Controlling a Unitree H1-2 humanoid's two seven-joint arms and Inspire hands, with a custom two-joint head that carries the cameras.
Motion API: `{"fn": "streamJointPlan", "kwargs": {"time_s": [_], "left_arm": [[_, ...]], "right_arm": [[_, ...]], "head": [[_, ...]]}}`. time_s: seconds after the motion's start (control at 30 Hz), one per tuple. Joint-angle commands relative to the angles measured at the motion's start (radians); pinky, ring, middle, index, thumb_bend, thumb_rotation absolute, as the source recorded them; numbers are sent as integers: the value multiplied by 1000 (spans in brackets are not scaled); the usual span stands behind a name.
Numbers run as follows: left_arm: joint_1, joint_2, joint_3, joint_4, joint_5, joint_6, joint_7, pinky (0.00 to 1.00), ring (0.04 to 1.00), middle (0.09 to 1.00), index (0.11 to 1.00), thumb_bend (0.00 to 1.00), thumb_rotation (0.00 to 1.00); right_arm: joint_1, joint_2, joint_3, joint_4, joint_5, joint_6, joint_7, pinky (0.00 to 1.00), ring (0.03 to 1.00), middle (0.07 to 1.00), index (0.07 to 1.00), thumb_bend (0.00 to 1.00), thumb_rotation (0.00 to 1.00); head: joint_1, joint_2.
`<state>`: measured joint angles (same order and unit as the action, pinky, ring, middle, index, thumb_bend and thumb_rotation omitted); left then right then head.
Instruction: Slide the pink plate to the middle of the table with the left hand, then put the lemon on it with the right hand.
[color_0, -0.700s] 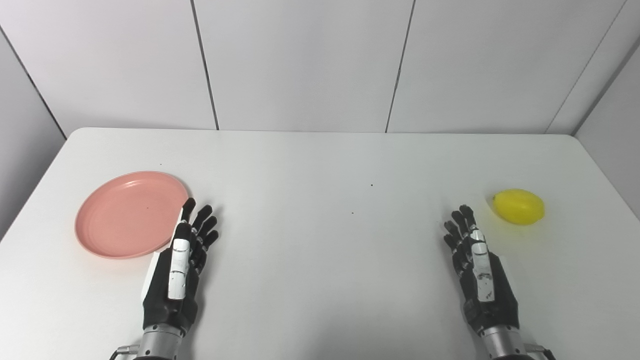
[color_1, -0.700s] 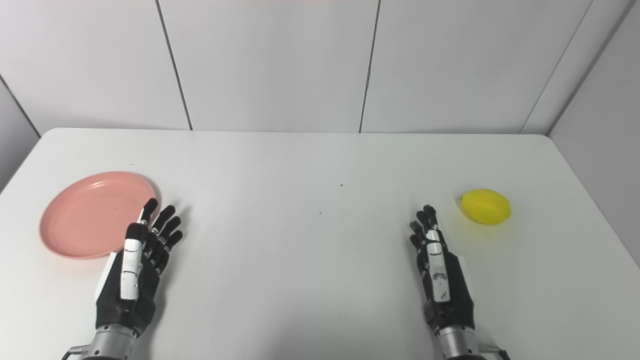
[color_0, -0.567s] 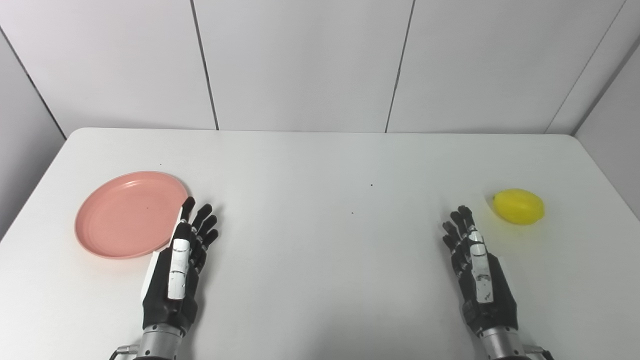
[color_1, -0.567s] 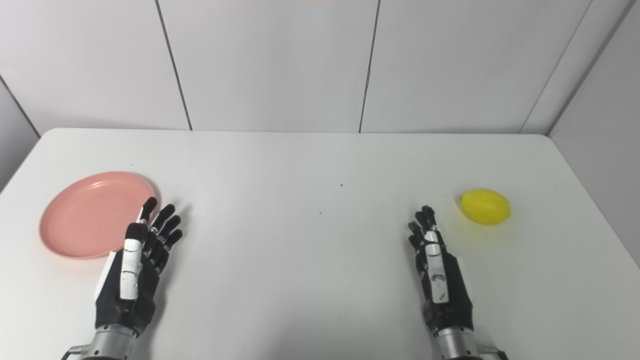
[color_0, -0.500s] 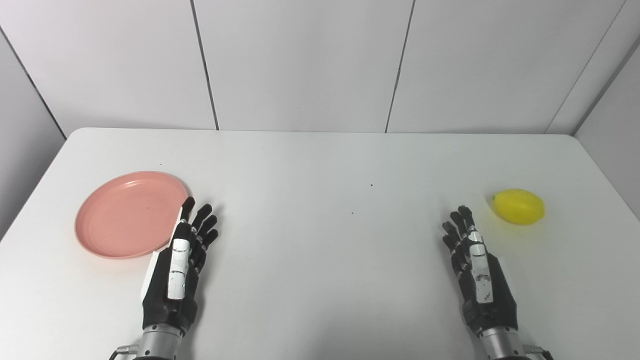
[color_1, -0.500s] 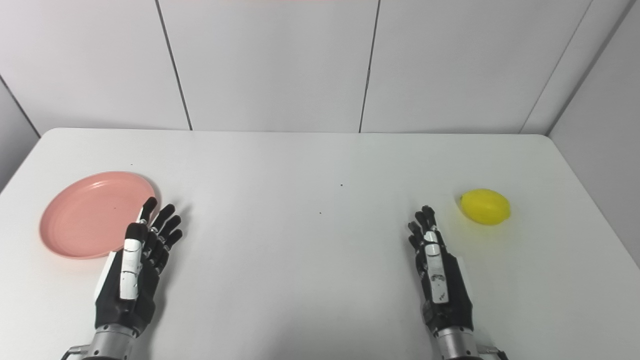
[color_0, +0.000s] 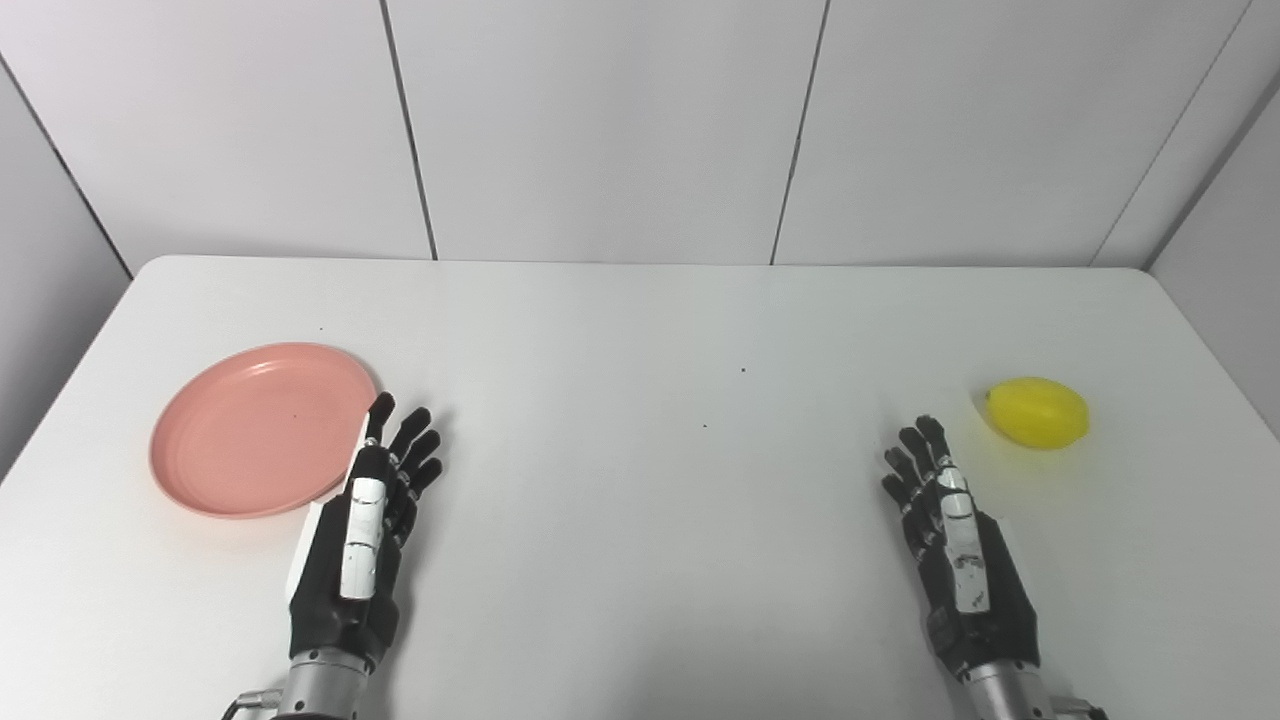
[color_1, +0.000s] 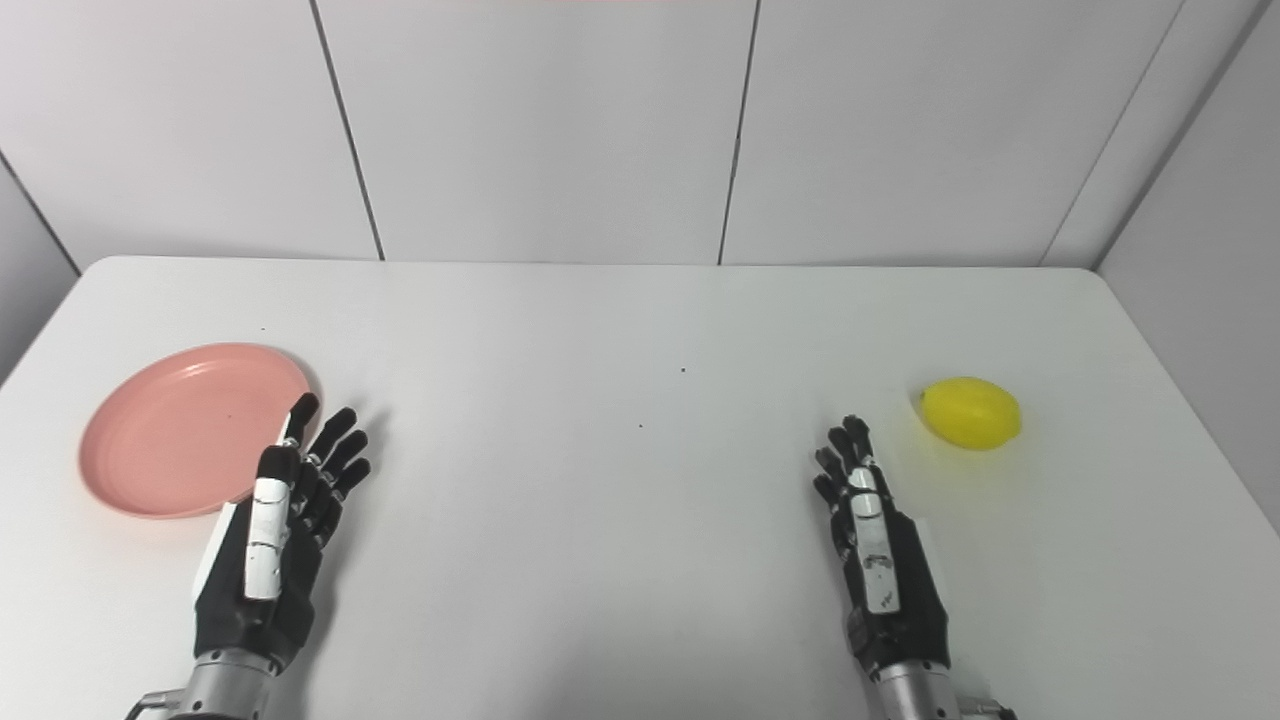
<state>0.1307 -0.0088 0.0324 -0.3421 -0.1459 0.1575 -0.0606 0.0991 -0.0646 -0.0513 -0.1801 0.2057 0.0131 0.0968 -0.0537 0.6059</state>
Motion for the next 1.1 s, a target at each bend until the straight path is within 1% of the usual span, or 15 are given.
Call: {"fn": "streamJointPlan", "kwargs": {"time_s": [0.0, 0.2, 0.3, 0.37, 0.5, 0.7, 0.77, 0.87, 0.9, 0.93, 0.97, 1.0, 1.03, 1.07], "left_arm": [[48, 7, -2, -23, 3, -30, -3, 940, 938, 945, 999, 776, 923], [46, 15, 2, -20, -5, -32, -8, 965, 953, 961, 1000, 765, 929], [46, 18, 6, -21, -3, -32, -6, 945, 941, 948, 1000, 764, 932], [46, 20, 8, -19, -9, -35, -11, 951, 946, 954, 1000, 765, 932], [44, 18, 10, -23, -11, -30, -10, 958, 954, 965, 1000, 763, 939], [40, 17, 13, -19, -15, -30, -11, 937, 942, 947, 1000, 776, 926], [40, 15, 7, -8, -8, -37, -12, 937, 942, 946, 1000, 779, 927], [40, 7, -4, 9, 7, -52, -8, 933, 936, 939, 996, 777, 928], [39, 1, -8, 17, 12, -58, -4, 932, 933, 937, 996, 779, 926], [38, -3, -11, 24, 14, -64, -2, 928, 930, 935, 994, 781, 922], [37, -8, -16, 34, 19, -73, 0, 925, 928, 934, 995, 780, 919], [35, -11, -20, 42, 22, -79, 1, 921, 927, 933, 996, 781, 915], [34, -16, -25, 53, 25, -88, 3, 915, 924, 931, 994, 785, 909], [33, -21, -28, 61, 27, -96, 5, 913, 923, 929, 992, 786, 904]], "right_arm": [[-18, -7, -6, -6, 4, -45, 10, 992, 967, 987, 997, 742, 946], [-18, 4, -5, -8, 1, -41, 4, 984, 961, 979, 990, 756, 934], [-17, 8, -2, -9, -2, -43, 2, 978, 957, 973, 980, 753, 929], [-16, 12, -2, -10, -8, -43, -2, 973, 953, 970, 977, 753, 927], [-18, 12, -3, -12, 0, -40, 2, 982, 956, 974, 978, 737, 928], [-19, 11, -3, -13, -4, -38, 2, 978, 960, 976, 985, 739, 928], [-21, 6, -7, 1, 4, -48, 9, 978, 961, 977, 988, 740, 927], [-22, -3, -12, 19, 16, -61, 22, 991, 967, 983, 989, 732, 933], [-24, -9, -15, 27, 20, -66, 26, 995, 970, 986, 991, 731, 936], [-24, -13, -17, 32, 22, -70, 29, 998, 972, 989, 993, 730, 940], [-26, -19, -21, 44, 26, -78, 33, 1000, 973, 990, 993, 729, 944], [-27, -23, -24, 52, 29, -84, 36, 1000, 972, 989, 992, 728, 945], [-29, -29, -28, 65, 34, -95, 42, 1000, 972, 990, 996, 724, 951], [-30, -33, -31, 72, 37, -101, 47, 1000, 972, 990, 997, 721, 955]], "head": [[-8, -1], [-19, 1], [-24, 0], [-28, 0], [-19, 5], [-10, 7], [20, -11], [40, -21], [69, -34], [69, -34], [95, -52], [100, -55], [125, -71], [125, -71]]}}
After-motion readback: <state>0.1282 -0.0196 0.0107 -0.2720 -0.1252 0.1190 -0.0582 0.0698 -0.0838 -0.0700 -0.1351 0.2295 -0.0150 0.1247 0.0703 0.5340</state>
